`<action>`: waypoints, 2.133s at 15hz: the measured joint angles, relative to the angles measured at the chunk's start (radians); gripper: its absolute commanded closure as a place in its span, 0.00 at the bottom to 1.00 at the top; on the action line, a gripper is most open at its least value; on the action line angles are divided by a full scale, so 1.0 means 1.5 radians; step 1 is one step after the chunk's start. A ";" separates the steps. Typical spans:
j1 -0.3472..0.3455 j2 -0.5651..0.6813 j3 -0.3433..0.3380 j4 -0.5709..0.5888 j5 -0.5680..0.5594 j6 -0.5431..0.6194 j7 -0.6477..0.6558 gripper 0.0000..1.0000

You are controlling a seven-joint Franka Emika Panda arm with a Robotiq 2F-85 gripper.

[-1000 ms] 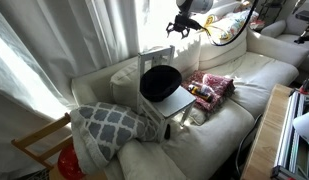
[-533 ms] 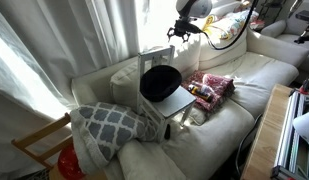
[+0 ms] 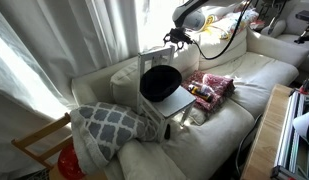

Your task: Put the grey towel in the black hat and put the red towel

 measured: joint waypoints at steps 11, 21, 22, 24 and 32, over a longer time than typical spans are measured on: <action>-0.005 0.178 0.013 0.211 -0.010 0.082 0.000 0.44; -0.006 0.248 0.010 0.299 -0.017 0.082 0.042 1.00; -0.007 0.251 0.009 0.304 -0.017 0.082 0.056 0.98; -0.011 0.251 0.008 0.318 -0.015 0.082 0.079 0.98; -0.051 0.189 0.034 0.336 0.019 0.073 0.096 0.98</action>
